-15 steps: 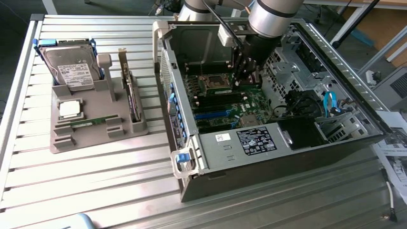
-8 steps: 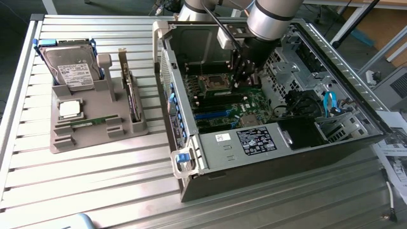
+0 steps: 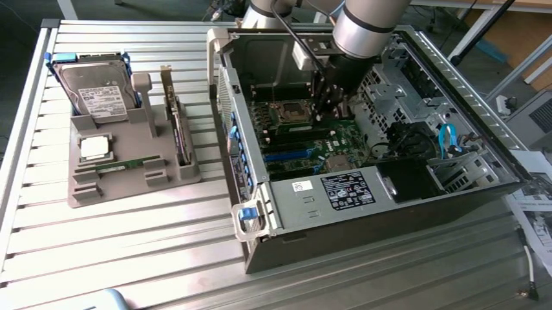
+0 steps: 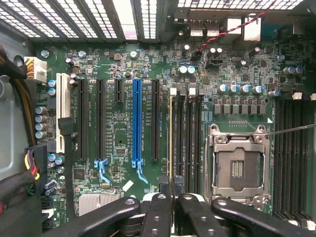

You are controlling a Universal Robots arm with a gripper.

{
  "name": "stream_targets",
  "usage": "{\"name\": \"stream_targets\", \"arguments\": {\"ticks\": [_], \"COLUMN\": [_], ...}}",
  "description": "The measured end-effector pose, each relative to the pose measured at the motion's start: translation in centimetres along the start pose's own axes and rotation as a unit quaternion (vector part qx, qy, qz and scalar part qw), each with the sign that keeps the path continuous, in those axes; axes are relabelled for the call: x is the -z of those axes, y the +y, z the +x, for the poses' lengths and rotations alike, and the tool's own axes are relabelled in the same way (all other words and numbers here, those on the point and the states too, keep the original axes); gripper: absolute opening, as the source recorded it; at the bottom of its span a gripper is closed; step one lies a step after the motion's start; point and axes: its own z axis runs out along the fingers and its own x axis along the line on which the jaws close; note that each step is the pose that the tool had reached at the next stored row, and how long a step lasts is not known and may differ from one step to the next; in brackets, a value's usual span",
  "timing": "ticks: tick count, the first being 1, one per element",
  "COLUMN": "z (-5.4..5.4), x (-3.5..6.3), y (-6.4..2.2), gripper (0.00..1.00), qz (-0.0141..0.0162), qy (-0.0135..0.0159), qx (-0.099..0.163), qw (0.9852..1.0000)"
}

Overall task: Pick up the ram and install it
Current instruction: 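Insert the ram into the slot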

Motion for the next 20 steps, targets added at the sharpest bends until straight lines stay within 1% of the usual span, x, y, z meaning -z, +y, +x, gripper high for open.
{"name": "stream_targets", "arguments": {"ticks": [4, 8, 13, 16, 20], "z": [0.00, 0.00, -0.48, -0.52, -0.52], "x": [-0.35, -0.36, -0.48, -0.53, -1.03], "y": [0.06, 0.07, 0.06, 0.06, 0.04], "gripper": [0.12, 0.12, 0.12, 0.12, 0.12], "qz": [0.0000, 0.0000, 0.0000, 0.0000, 0.0001], "qy": [0.0000, 0.0001, 0.0000, 0.0000, 0.0000], "qx": [0.000, 0.000, 0.000, 0.000, 0.000], "qw": [1.0000, 1.0000, 1.0000, 1.0000, 1.0000]}}
